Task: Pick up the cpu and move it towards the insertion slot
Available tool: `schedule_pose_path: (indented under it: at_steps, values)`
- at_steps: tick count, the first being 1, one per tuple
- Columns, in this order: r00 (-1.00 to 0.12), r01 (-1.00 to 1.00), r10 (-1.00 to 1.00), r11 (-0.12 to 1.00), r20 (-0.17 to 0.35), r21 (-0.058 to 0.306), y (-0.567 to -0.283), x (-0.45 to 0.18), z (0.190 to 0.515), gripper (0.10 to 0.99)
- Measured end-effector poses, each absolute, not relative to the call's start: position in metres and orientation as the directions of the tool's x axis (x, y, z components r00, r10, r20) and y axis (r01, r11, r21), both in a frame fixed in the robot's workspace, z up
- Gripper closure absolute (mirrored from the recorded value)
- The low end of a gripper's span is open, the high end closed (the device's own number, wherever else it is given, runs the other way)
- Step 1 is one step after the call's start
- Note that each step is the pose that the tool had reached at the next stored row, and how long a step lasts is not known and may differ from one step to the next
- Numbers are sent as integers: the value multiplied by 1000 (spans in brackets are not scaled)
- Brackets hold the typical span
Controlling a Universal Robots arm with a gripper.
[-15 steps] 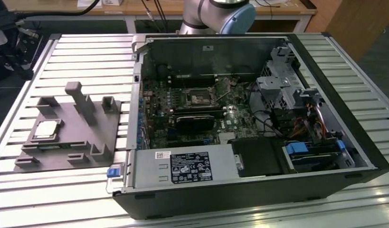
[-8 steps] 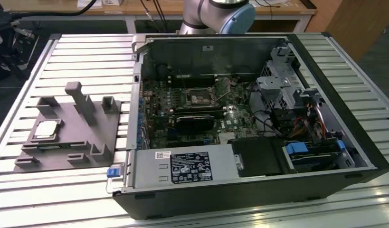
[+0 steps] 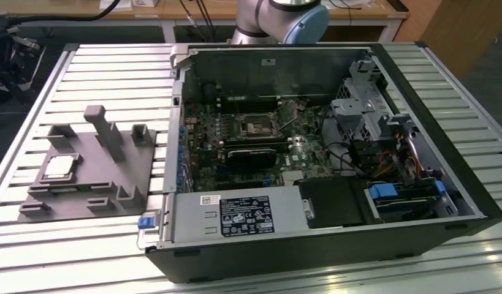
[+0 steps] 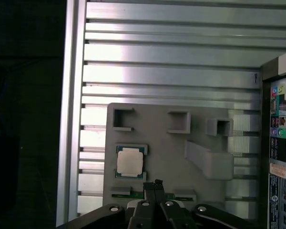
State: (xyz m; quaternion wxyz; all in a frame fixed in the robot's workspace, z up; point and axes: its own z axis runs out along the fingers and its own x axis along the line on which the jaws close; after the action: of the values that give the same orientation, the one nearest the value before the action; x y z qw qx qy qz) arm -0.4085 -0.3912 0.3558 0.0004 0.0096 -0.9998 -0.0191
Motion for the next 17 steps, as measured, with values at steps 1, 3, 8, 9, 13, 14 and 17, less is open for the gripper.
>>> schedule_pose_path:
  at_steps: [1, 3, 8, 9, 13, 14, 17]
  values:
    - [-1000, -19, -19, 999, 0, 38, -391, -409, 356, 980]
    - [-1000, -19, -19, 999, 0, 38, -391, -411, 356, 980]
    - [-1000, -19, -19, 999, 0, 38, -391, -415, 356, 980]
    - [-1000, -19, -19, 999, 1, 38, -391, -416, 356, 980]
    - [-1000, -19, -19, 999, 1, 38, -391, -420, 355, 980]
    - [-1000, -19, -19, 999, 0, 38, -391, -421, 355, 980]
    - [-1000, -19, -19, 999, 1, 38, -391, -425, 355, 980]
